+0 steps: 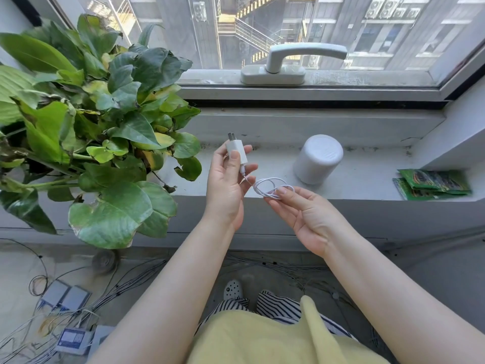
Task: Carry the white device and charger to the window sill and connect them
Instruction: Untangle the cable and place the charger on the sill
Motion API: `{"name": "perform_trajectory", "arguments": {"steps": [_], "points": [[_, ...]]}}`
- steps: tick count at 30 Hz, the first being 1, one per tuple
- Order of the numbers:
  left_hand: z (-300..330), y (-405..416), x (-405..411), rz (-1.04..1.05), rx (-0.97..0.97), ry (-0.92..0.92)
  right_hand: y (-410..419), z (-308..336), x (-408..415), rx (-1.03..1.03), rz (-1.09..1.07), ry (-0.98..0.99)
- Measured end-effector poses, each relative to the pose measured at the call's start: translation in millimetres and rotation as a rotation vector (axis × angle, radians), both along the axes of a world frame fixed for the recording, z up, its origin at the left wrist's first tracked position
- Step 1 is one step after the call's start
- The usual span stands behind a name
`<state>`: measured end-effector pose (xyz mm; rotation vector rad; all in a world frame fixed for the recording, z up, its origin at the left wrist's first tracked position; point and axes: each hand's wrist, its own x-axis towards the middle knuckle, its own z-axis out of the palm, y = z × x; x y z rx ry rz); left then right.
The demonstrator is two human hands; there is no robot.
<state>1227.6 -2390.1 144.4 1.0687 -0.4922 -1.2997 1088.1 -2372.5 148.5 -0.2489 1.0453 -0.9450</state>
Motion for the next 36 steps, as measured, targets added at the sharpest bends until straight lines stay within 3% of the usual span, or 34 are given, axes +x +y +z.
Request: {"name": "perform_trajectory", "arguments": {"steps": [9, 16, 23, 26, 29, 33, 36], "points": [[1.5, -2.4, -4.2, 0.021, -0.003, 0.076, 1.8, 0.7, 0.6, -0.020, 0.012, 0.105], [0.6, -6.2, 5.6, 0.059, -0.017, 0.069, -2.6, 6.9, -6.3, 0.031, 0.015, -0.024], [-3.3, 4.2, 9.3, -0.262, -0.070, -0.229, -4.1, 9.7, -10.9, -0.145, 0.112, 0.030], [-1.8, 7.3, 6.0, -0.345, -0.114, -0.208, -3.5, 12.9, -5.9, -0.220, 0.174, 0.142], [-1.0, 9.1, 2.6, -0.413, -0.147, -0.174, -4.7, 12.2, 0.8, -0.248, 0.105, 0.231], [5.3, 12.5, -4.2, -0.366, -0.120, -0.421, -8.4, 7.9, 4.6, -0.259, -0.009, 0.224], [8.0, 13.5, -9.4, -0.275, -0.119, -0.502, -8.6, 6.4, 4.7, -0.243, 0.044, 0.190]]}}
